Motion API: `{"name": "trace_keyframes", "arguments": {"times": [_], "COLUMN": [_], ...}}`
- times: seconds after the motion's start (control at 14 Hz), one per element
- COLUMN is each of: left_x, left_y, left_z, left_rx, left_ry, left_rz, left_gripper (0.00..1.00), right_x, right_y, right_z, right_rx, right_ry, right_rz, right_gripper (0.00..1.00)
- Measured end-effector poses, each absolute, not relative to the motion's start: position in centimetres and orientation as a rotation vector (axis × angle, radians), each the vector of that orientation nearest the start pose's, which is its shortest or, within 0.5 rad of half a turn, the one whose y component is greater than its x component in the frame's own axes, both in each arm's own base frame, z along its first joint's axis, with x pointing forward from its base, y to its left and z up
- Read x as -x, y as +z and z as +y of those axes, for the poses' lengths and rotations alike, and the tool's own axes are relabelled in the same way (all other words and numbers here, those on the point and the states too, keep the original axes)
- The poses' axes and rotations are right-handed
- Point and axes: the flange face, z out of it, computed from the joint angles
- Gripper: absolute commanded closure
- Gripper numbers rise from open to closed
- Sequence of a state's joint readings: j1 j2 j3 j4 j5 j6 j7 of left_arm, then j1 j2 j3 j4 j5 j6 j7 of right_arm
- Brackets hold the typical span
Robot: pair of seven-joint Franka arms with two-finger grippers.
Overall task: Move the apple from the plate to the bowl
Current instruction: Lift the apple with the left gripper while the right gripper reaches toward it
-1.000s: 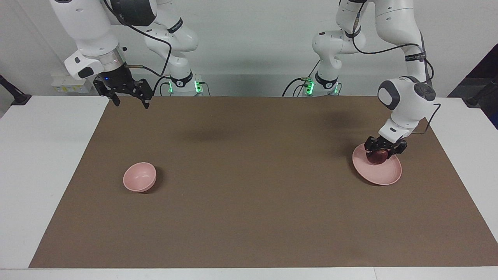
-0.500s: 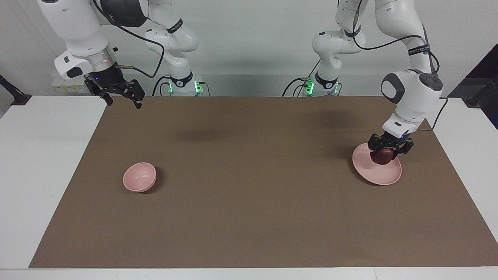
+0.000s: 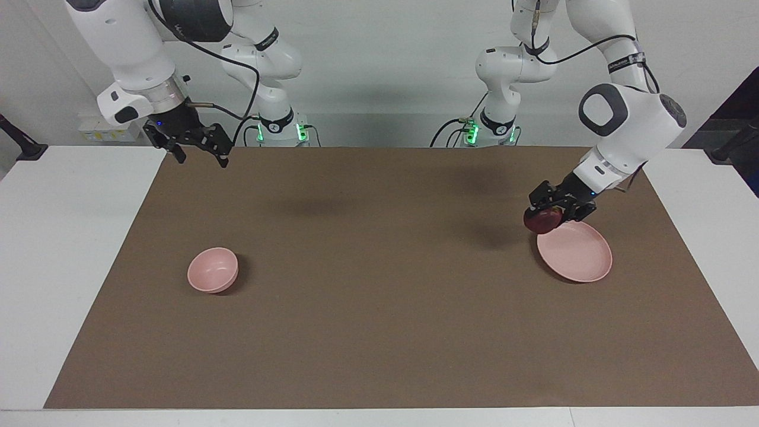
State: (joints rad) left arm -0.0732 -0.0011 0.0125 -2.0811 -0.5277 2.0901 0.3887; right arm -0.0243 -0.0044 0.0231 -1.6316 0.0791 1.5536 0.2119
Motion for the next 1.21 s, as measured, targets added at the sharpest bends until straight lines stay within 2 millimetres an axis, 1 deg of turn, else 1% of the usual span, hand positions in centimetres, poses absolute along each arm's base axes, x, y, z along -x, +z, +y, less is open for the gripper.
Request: {"name": "trace_keyframes", "arguments": {"times": [0.14,0.21,0.43,0.57,0.71,0.79,1.0,1.07,1.21], "left_x": [-54.4,-54.1,-53.6,-52.8,-52.4,-52.3,-51.6,-51.5,-50.9], "left_y": [43.4,43.5,44.2,44.5,44.9,45.1,45.6,45.8,46.1], "left_z": [-9.5,-11.3,-15.1,-18.1,-19.8,-20.5,-22.9,-23.7,-25.9], "left_rx": [3.674,3.731,3.914,3.985,4.07,4.114,4.2,4.226,4.246], "left_ry": [-0.137,-0.124,-0.113,-0.054,-0.023,-0.014,0.01,-0.007,-0.093], "left_rz": [0.328,0.309,0.198,0.146,0.065,0.023,-0.046,-0.091,-0.178], "left_gripper": [1.0,1.0,1.0,1.0,1.0,1.0,1.0,1.0,1.0], "right_x": [-55.5,-55.9,-56.5,-56.8,-57.0,-57.1,-56.7,-56.5,-56.0], "right_y": [57.4,55.7,50.5,47.1,44.3,43.3,41.1,40.5,39.7], "right_z": [2.9,4.2,8.9,12.4,14.5,15.3,17.4,18.1,19.4], "right_rx": [2.958,2.893,2.712,2.53,2.348,2.274,2.04,1.965,1.82], "right_ry": [0.19,0.215,0.305,0.373,0.432,0.458,0.551,0.581,0.614], "right_rz": [0.445,0.528,0.74,0.889,1.004,1.05,1.15,1.179,1.24], "right_gripper": [0.0,0.0,0.0,0.0,0.0,0.0,0.0,0.0,0.0]}}
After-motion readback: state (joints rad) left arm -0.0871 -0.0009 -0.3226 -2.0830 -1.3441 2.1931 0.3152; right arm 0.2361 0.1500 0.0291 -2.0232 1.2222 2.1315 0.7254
